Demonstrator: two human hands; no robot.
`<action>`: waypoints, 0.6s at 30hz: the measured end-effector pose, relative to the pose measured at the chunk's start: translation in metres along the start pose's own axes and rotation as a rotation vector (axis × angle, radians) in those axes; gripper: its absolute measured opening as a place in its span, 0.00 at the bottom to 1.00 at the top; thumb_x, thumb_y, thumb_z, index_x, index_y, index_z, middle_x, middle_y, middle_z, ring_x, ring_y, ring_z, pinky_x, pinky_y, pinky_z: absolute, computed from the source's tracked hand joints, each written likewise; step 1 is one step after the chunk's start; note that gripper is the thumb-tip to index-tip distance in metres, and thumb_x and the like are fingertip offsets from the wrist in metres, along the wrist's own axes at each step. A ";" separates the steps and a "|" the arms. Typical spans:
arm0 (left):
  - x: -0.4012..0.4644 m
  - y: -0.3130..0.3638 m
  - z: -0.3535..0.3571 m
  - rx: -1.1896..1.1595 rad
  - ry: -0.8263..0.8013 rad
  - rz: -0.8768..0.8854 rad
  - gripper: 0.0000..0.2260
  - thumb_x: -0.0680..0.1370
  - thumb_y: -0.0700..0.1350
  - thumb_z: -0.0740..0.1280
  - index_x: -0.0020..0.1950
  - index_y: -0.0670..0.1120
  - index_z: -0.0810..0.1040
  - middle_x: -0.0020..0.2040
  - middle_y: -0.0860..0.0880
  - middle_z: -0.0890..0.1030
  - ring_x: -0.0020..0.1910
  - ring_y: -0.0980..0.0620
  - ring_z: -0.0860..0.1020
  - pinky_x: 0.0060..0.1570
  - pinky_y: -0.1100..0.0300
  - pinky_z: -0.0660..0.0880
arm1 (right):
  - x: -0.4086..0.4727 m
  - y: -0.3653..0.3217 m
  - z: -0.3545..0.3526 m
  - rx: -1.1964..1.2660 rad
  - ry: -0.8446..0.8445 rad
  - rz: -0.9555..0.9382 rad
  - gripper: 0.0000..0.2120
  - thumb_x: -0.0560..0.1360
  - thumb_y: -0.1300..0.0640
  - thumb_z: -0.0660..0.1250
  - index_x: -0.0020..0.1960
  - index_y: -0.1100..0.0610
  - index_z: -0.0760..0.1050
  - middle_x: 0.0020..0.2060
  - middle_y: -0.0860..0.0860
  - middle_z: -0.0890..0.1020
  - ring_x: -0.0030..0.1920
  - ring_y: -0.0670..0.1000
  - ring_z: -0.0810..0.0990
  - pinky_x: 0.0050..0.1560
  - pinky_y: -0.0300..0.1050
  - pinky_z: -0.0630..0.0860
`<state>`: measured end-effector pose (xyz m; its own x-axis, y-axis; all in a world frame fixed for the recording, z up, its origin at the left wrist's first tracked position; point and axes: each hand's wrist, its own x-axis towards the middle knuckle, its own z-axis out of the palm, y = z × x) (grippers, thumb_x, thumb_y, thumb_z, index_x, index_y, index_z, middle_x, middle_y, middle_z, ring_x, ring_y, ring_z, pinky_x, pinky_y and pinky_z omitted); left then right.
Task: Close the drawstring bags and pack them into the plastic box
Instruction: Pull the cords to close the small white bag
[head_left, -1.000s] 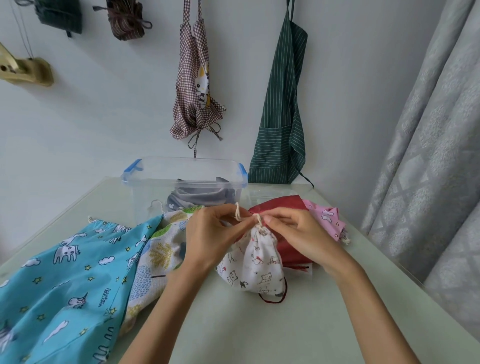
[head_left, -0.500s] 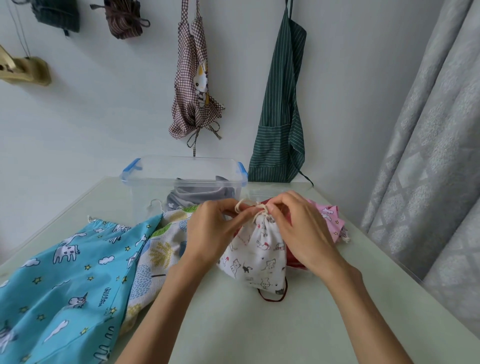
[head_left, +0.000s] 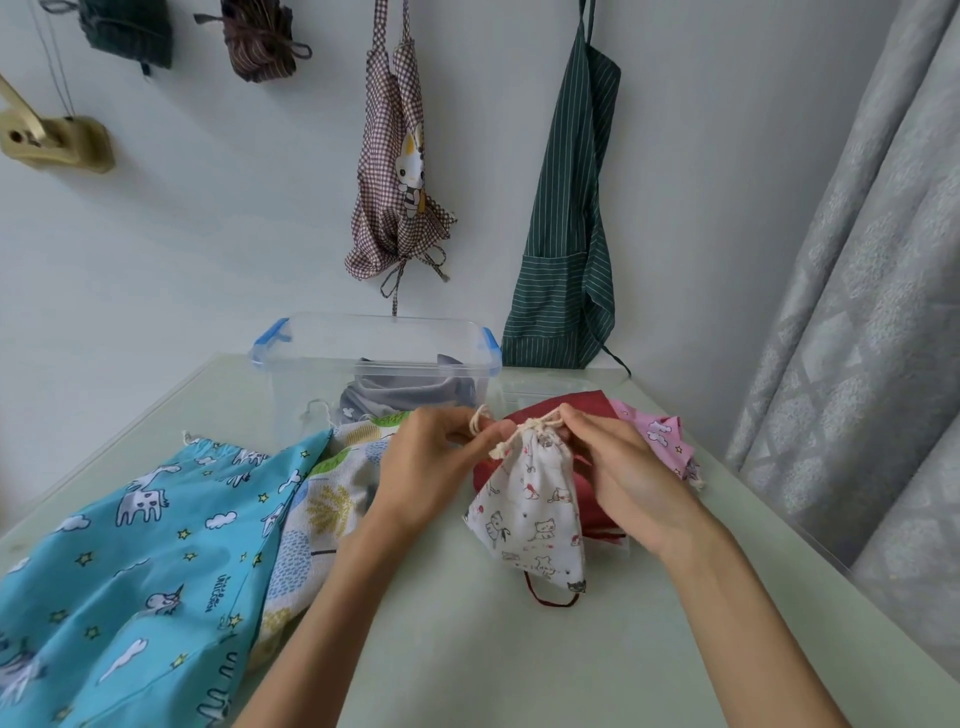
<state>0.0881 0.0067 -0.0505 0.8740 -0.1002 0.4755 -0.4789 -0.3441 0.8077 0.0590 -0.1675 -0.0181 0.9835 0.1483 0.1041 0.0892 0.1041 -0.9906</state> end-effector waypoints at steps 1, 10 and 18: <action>0.000 -0.001 -0.001 0.017 -0.005 -0.007 0.21 0.68 0.67 0.67 0.39 0.49 0.84 0.34 0.52 0.83 0.33 0.57 0.76 0.39 0.49 0.75 | -0.001 0.000 -0.004 -0.130 0.012 0.001 0.11 0.79 0.55 0.60 0.42 0.57 0.78 0.34 0.44 0.81 0.37 0.40 0.76 0.42 0.29 0.71; -0.001 0.005 0.003 0.165 -0.001 -0.034 0.07 0.73 0.53 0.71 0.40 0.51 0.85 0.33 0.55 0.84 0.29 0.61 0.79 0.36 0.57 0.76 | -0.002 -0.002 -0.016 -1.028 0.221 -0.111 0.09 0.78 0.49 0.61 0.48 0.52 0.77 0.42 0.45 0.79 0.45 0.46 0.76 0.50 0.45 0.73; -0.004 0.032 -0.026 0.118 -0.317 -0.046 0.38 0.63 0.63 0.68 0.71 0.52 0.65 0.60 0.58 0.72 0.58 0.58 0.74 0.53 0.63 0.75 | -0.004 -0.014 -0.007 -0.690 0.083 -0.128 0.07 0.77 0.51 0.65 0.41 0.49 0.79 0.23 0.36 0.77 0.28 0.35 0.75 0.36 0.27 0.70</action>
<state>0.0666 0.0205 -0.0173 0.8855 -0.3609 0.2928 -0.4418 -0.4584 0.7712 0.0549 -0.1759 -0.0052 0.9649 0.0981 0.2438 0.2576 -0.5358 -0.8040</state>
